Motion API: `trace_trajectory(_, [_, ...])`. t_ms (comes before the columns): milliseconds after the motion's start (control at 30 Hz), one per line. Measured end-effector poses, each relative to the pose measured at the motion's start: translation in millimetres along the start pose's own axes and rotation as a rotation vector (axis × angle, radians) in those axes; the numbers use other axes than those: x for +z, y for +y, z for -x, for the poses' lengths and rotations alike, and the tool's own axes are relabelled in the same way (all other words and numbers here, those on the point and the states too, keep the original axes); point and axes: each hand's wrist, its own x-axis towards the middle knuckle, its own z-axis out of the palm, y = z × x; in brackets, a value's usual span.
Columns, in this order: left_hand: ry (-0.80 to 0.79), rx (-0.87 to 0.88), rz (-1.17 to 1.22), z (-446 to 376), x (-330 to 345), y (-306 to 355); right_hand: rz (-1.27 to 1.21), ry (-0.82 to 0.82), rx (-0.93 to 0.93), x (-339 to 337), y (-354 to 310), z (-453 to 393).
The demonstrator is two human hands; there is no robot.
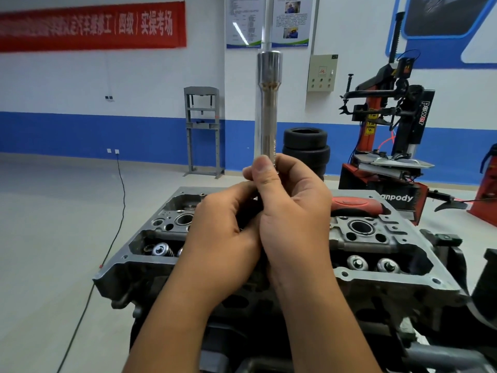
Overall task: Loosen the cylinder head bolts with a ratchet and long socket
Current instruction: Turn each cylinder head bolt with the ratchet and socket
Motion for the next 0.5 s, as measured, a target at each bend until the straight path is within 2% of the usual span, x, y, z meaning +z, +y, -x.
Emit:
trace_trajectory(100, [0.123,-0.029,-0.057,-0.6,3.6,-1.1,-0.009,-0.036,0.030,1.9,-0.3,1.1])
trace_trajectory(200, [0.178,-0.062,-0.076,0.0,6.2,-1.3,-0.019,0.028,0.011,1.7,-0.8,2.1])
trace_trajectory(300, [0.061,-0.024,-0.058,0.6,4.1,1.5,-0.037,0.085,-0.012,0.8,-1.5,1.5])
trace_trajectory(367, [-0.015,-0.016,-0.009,0.9,1.6,3.0,-0.041,0.050,-0.002,0.6,-1.0,0.6])
trace_trajectory(500, [0.101,-0.050,-0.021,-0.3,2.1,-1.4,-0.070,-0.027,0.074,2.0,-0.7,1.4])
